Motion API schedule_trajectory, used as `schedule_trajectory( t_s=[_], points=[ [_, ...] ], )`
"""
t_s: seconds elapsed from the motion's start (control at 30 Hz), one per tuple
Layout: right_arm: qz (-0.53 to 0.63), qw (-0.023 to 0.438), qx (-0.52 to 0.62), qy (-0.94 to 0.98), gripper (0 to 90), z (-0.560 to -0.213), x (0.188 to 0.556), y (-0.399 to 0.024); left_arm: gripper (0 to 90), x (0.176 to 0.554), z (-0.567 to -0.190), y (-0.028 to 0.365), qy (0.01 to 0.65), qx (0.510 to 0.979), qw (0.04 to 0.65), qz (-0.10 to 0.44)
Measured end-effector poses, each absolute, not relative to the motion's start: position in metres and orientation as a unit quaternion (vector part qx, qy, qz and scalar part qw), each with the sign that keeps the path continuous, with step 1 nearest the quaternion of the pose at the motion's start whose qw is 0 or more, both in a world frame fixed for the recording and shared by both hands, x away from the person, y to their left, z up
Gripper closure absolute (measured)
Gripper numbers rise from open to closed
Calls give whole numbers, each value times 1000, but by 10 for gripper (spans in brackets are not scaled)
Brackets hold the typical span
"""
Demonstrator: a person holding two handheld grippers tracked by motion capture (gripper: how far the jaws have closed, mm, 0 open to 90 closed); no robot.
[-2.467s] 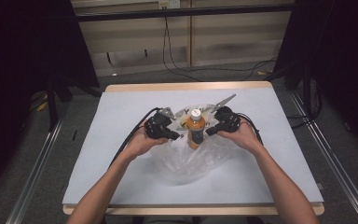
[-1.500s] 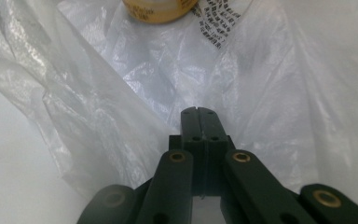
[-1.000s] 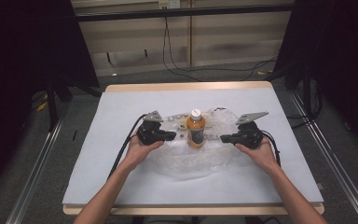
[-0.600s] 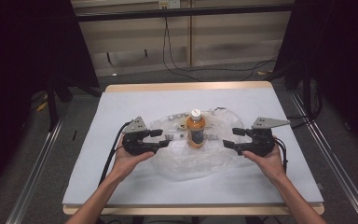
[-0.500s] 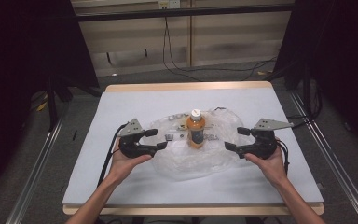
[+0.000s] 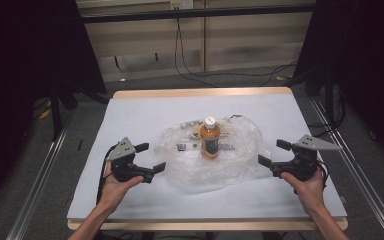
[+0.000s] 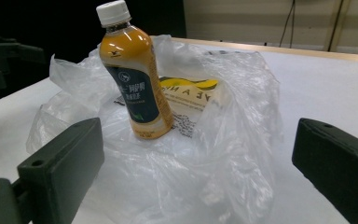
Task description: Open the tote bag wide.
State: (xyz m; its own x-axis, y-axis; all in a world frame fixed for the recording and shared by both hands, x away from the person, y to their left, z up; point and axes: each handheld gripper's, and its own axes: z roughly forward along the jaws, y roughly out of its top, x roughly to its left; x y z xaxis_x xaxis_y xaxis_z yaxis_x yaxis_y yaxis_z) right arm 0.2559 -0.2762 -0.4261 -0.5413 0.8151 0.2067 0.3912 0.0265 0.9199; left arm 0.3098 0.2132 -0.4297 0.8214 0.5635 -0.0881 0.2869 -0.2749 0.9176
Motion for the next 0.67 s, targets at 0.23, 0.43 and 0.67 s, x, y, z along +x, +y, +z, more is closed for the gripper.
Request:
schedule_trajectory(
  t_s=[0.23, 0.43, 0.67],
  points=[
    [539, 237, 443, 676, 38, -428, 228, -284, 36, 295, -435, 231, 290, 766, 552, 156],
    [534, 245, 448, 674, 60, -437, 209, -293, 36, 282, -446, 242, 300, 768, 544, 158],
    [534, 257, 457, 663, 41, -438, 204, -304, 32, 283, -448, 257, 314, 758, 541, 184]
  ],
)
